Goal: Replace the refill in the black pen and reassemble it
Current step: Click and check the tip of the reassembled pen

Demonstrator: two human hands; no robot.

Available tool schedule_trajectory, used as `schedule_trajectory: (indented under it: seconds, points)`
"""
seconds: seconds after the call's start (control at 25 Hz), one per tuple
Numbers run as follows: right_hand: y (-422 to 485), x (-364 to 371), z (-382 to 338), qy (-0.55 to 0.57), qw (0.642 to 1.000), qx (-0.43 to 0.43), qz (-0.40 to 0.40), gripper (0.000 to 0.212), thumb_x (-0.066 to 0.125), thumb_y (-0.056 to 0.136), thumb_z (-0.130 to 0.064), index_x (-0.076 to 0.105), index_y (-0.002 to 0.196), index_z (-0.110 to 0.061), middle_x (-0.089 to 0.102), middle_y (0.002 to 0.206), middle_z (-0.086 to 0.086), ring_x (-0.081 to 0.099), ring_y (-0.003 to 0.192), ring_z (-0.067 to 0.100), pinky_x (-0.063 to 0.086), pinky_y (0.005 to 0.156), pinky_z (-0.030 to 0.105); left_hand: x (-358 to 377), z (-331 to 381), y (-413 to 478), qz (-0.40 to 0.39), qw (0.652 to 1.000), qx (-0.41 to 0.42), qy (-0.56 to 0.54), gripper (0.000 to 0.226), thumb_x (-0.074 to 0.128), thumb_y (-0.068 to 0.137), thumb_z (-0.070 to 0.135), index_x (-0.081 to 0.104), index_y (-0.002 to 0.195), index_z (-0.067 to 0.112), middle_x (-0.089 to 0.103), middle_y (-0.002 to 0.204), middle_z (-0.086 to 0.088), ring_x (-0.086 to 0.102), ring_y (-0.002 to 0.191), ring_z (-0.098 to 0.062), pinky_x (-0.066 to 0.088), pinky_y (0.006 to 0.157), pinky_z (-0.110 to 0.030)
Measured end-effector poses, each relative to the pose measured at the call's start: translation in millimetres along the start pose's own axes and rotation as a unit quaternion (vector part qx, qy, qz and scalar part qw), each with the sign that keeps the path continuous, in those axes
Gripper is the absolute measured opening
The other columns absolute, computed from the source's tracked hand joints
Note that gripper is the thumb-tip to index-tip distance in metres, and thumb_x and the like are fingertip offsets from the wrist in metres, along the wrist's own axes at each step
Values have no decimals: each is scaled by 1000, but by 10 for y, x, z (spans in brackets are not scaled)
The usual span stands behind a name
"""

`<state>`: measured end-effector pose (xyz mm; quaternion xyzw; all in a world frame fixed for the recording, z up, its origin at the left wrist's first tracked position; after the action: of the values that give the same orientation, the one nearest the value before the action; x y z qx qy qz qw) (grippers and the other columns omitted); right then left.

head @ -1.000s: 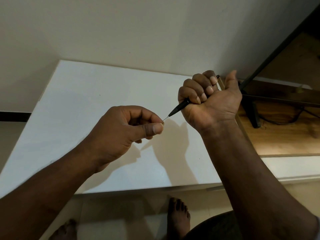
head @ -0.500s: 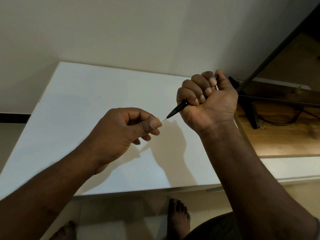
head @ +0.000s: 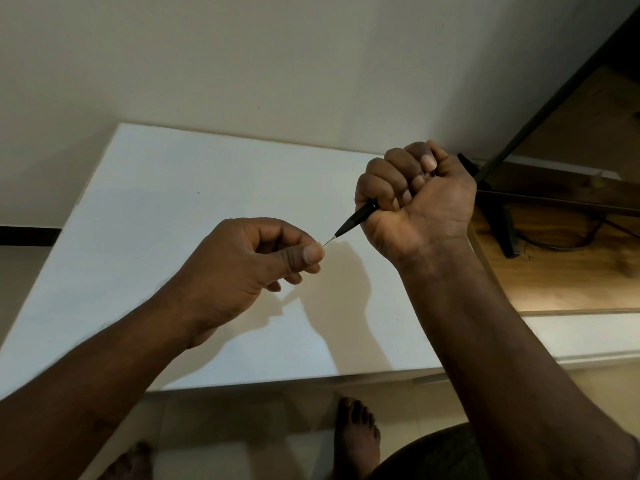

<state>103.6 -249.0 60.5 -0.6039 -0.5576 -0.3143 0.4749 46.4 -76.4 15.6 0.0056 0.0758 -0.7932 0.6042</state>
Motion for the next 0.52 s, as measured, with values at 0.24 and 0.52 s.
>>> schedule_trajectory:
  seconds: [0.24, 0.52]
  points:
    - [6, -21, 4, 9, 1000, 1, 2, 44, 36, 101, -25, 40, 58, -19, 26, 50, -7, 20, 37, 9, 14, 41, 20, -3, -6, 4, -1, 1000, 1, 0, 36, 79, 74, 64, 81, 93, 33, 83, 91, 7, 75, 77, -7, 52, 68, -26]
    - [7, -35, 18, 10, 1000, 4, 6, 44, 37, 101, -26, 40, 57, -19, 26, 50, -7, 20, 38, 9, 13, 42, 21, -2, -6, 6, 6, 1000, 2, 2, 38, 72, 70, 64, 80, 92, 34, 83, 90, 8, 76, 77, -7, 53, 68, -27]
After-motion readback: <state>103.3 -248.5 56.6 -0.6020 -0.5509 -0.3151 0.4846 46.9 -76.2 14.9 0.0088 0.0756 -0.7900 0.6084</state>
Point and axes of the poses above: each hand's wrist, its own y-axis towards the middle knuckle, its own x-axis out of the palm, z = x × y, the point moved 7 cm from there along y, towards the middle knuckle
